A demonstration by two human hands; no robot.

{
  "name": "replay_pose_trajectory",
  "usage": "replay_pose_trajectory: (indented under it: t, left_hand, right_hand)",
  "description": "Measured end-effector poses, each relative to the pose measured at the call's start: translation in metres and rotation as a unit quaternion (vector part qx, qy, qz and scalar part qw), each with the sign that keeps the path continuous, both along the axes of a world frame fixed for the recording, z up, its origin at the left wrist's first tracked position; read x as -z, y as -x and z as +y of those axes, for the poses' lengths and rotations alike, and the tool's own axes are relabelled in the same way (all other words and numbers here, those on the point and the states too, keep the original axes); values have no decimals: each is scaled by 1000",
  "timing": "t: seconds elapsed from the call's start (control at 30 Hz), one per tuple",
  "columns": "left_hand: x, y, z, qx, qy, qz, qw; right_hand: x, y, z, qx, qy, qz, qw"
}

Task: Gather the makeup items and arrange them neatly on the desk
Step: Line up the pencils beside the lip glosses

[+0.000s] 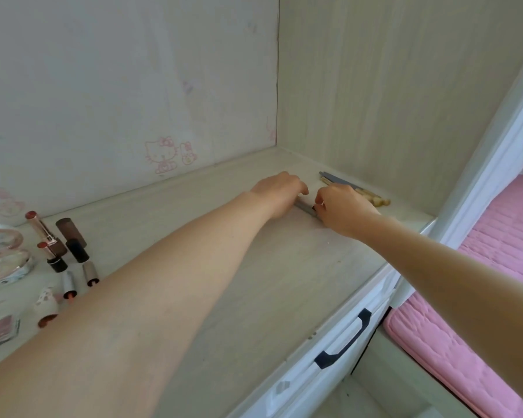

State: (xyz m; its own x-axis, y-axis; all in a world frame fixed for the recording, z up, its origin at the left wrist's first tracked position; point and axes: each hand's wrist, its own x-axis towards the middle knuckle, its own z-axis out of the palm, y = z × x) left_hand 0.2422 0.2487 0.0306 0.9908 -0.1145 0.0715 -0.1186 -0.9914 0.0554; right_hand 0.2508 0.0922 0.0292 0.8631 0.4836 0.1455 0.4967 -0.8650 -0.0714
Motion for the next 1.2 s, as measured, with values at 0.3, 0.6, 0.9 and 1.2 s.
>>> replay_pose_trajectory:
  t: [0.3, 0.6, 0.9, 1.2]
  left_hand:
    - [11, 0, -2, 35, 27, -26, 999]
    - [9, 5, -4, 13, 44, -68, 997]
    - [3, 40, 12, 41, 16, -138, 989]
    - [-26, 130, 47, 52, 53, -171, 983]
  right_hand:
    - [8, -8, 7, 43, 4, -22, 999]
    - [17, 3, 2, 8, -108, -122, 987]
    - [25, 33, 5, -20, -267, -70, 961]
    - [6, 88, 18, -56, -414, 16, 908]
